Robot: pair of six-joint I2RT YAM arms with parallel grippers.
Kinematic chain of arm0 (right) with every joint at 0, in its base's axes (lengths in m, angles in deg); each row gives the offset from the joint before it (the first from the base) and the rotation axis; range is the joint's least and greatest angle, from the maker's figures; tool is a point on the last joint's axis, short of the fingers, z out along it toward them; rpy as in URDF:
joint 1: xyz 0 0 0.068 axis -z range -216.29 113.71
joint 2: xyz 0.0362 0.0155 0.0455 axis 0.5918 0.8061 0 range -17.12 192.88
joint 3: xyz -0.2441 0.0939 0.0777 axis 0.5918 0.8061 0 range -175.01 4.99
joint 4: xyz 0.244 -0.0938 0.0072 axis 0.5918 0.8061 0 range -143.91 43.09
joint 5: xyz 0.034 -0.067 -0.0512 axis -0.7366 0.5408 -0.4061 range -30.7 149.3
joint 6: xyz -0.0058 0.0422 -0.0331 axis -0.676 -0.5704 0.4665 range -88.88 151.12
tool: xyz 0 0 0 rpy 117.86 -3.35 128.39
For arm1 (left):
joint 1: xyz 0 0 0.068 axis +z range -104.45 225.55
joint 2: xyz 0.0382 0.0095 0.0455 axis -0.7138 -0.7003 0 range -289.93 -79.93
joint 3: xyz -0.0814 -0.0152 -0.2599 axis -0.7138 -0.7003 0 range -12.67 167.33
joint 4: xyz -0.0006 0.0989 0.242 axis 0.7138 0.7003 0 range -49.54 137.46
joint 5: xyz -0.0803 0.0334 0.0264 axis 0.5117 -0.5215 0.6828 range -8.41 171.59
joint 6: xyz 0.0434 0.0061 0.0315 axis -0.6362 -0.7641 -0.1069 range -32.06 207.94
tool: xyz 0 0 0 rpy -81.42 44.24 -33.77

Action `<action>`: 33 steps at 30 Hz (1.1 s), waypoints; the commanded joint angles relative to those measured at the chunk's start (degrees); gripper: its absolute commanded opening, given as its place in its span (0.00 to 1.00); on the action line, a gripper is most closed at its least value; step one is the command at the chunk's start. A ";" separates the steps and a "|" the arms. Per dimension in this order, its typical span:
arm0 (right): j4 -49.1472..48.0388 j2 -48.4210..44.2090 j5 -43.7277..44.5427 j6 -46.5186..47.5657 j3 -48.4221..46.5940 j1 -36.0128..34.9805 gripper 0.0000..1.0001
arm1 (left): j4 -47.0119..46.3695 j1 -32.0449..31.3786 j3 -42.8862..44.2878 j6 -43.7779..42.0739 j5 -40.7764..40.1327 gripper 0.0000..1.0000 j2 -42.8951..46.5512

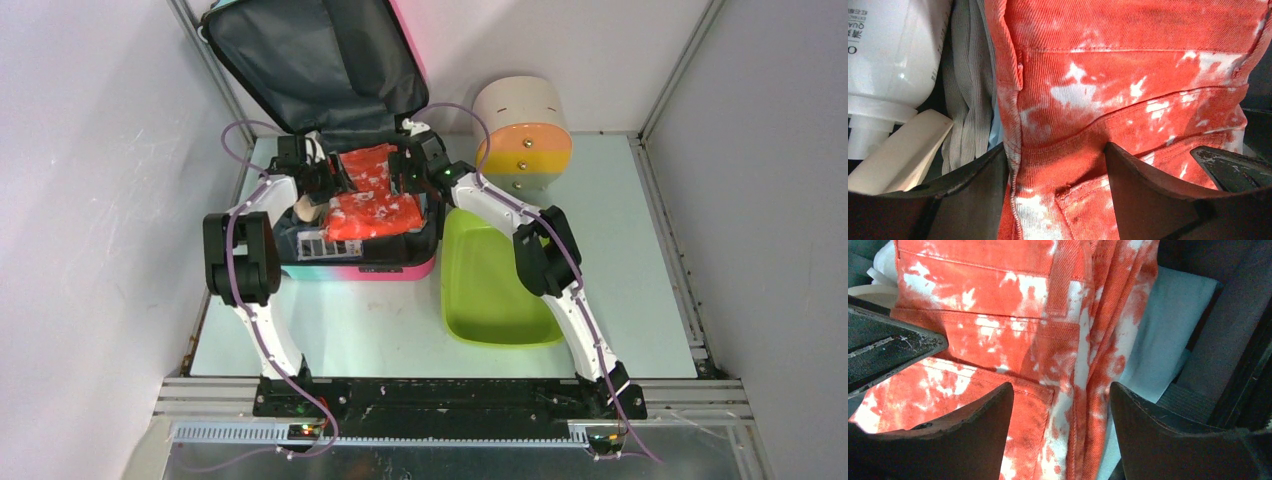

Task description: Open, take out, and arrange the luggage

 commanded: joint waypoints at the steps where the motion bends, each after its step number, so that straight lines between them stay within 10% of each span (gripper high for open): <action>1: 5.97 2.69 4.31 -0.79 -3.20 1.57 0.71 | -1.27 -1.15 2.70 -1.78 0.32 0.73 -0.70; 11: 7.36 3.59 5.66 -1.96 -4.08 1.40 0.21 | -2.17 -2.32 2.76 -1.23 1.39 0.68 -1.31; 14: 5.14 3.05 4.77 -0.77 -3.96 1.46 0.01 | -2.12 -2.91 3.56 -0.67 2.35 0.45 -1.54; 19: -1.18 -0.10 3.29 2.45 -0.01 1.28 0.00 | -0.57 -3.79 5.85 0.33 4.21 0.03 -0.44; 33: -18.06 -9.64 0.38 5.60 13.64 1.68 0.00 | 5.95 -9.61 5.53 3.47 -11.16 0.00 10.09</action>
